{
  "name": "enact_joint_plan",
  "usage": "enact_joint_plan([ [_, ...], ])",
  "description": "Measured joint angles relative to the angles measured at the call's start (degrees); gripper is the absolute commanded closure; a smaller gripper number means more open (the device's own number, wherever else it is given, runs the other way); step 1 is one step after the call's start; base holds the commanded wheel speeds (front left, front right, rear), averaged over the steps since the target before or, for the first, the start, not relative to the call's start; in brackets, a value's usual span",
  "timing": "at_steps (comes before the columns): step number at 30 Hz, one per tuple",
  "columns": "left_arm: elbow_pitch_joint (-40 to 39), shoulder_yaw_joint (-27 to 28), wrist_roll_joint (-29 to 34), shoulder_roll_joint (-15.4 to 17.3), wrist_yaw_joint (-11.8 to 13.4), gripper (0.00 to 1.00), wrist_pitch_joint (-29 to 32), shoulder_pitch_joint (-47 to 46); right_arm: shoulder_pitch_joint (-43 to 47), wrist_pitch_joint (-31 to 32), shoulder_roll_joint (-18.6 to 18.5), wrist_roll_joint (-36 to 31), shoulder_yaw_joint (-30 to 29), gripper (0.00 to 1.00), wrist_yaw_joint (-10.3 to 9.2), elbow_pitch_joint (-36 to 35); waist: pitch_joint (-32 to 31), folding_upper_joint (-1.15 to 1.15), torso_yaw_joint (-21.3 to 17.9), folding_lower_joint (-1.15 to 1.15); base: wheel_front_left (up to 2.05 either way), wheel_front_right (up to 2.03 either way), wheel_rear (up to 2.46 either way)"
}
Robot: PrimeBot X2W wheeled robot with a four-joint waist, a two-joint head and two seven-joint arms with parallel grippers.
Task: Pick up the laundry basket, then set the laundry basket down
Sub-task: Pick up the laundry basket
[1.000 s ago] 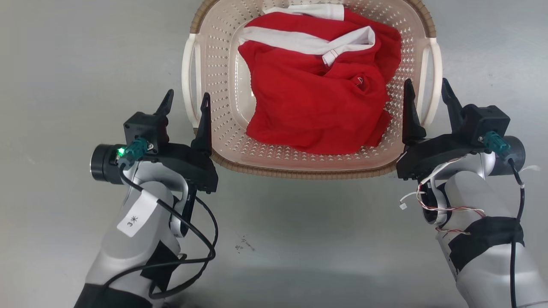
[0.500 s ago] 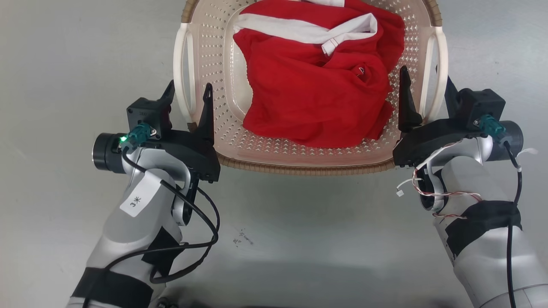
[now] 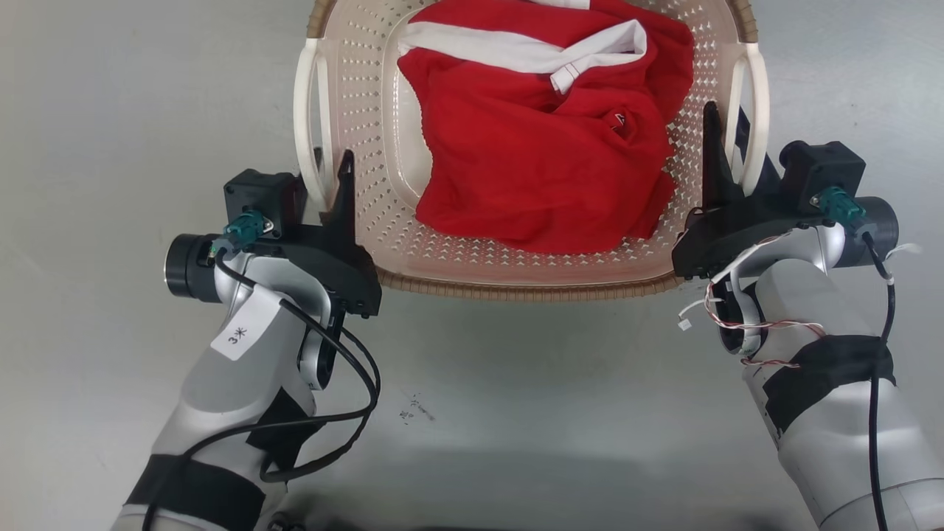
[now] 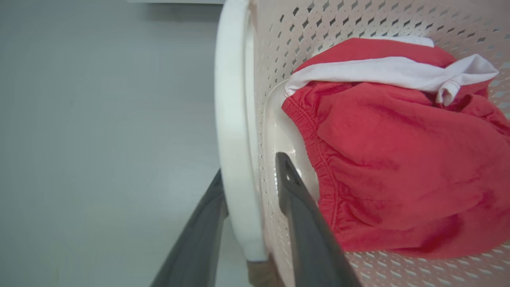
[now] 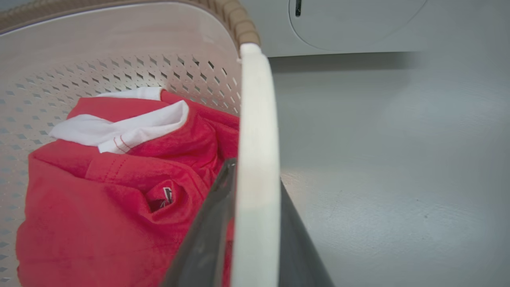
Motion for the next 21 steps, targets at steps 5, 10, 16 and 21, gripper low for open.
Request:
enact_joint_plan([
  [5,0.7,-1.3,-0.8,0.1,0.5,1.00,0.0,-0.9,-0.5,0.0,0.4,0.5,0.2,1.00,0.00,0.7,0.0,0.00,-0.3,0.00,0.00,0.00,0.00],
  [10,1.1,-2.2,-1.7,0.4,0.6,1.00,-0.2,-1.3,-0.8,-0.1,0.5,0.6,0.4,1.00,0.00,1.7,-0.1,0.00,-0.5,0.00,0.00,0.00,0.00],
  [16,2.4,-3.1,-3.2,0.0,0.8,1.00,-0.2,-1.5,-1.0,0.0,0.7,2.6,1.0,1.00,-0.05,3.6,-1.3,0.01,-0.5,0.02,0.00,0.00,0.00],
  [21,3.2,-3.1,-4.7,-0.2,1.0,1.00,-0.1,-0.1,0.6,0.3,0.6,4.6,2.7,1.00,-0.14,4.5,-3.2,0.01,-0.5,0.02,0.00,0.00,0.00],
])
